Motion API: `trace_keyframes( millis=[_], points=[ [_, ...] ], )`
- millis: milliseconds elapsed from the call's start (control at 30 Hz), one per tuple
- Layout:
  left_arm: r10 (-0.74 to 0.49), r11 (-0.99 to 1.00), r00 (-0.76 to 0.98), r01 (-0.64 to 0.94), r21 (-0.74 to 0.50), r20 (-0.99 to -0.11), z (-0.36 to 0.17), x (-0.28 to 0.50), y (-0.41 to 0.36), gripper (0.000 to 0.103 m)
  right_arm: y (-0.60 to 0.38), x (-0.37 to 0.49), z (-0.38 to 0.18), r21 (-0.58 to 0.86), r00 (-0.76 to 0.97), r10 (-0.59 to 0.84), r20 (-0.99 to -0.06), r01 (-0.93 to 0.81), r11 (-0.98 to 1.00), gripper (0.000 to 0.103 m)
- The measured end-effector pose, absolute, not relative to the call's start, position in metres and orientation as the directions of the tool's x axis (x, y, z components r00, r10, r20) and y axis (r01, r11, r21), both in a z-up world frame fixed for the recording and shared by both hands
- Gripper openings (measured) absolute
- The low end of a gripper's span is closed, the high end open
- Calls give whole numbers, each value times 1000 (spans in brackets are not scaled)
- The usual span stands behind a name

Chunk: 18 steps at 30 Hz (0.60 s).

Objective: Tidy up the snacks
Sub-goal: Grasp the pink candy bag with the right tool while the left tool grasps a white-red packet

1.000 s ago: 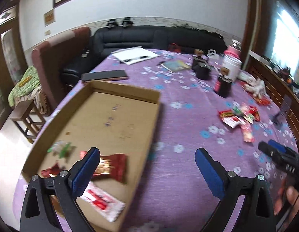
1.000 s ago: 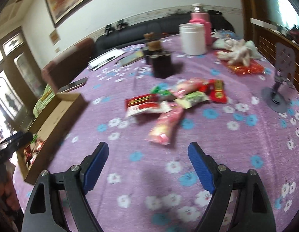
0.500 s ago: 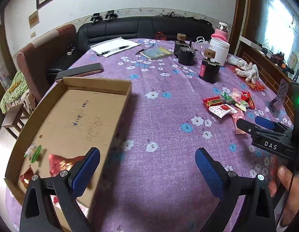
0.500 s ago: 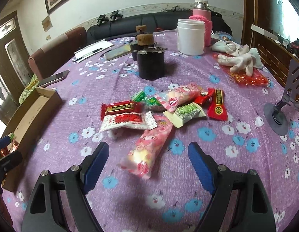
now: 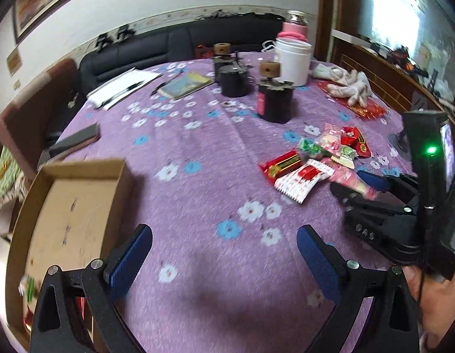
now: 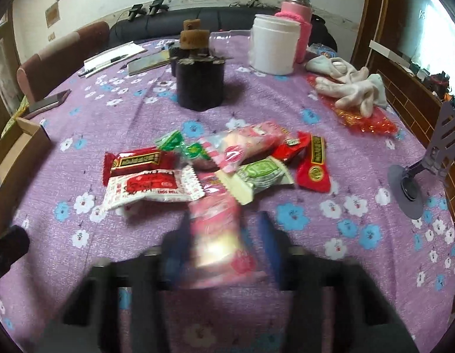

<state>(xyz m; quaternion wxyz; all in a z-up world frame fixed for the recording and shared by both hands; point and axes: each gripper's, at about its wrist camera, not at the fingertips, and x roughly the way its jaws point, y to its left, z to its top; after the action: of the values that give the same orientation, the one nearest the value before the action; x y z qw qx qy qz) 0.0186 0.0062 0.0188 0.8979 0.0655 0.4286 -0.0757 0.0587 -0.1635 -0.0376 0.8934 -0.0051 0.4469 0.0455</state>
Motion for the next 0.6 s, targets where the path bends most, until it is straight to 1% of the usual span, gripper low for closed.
trace_keyframes(
  millis=[167,367,500,600],
  points=[
    [-129,948,623,305,88,-771,18,32,-24,100,-190,46,-30,112,604,133,-786,-73,991,37],
    [-194,884,597,450,125,-778,5,46,-70,100,-227,16,-9,225,647,200,-736,-46,973,37],
    [-257,829,562,546,119,-786,-4,52,-90,100,-245,1,2,274,671,222,-707,-29,961,37],
    [-230,805,534,574,150,-814,-15,65,-97,97,-253,-8,7,305,684,238,-690,-24,952,37]
  ],
)
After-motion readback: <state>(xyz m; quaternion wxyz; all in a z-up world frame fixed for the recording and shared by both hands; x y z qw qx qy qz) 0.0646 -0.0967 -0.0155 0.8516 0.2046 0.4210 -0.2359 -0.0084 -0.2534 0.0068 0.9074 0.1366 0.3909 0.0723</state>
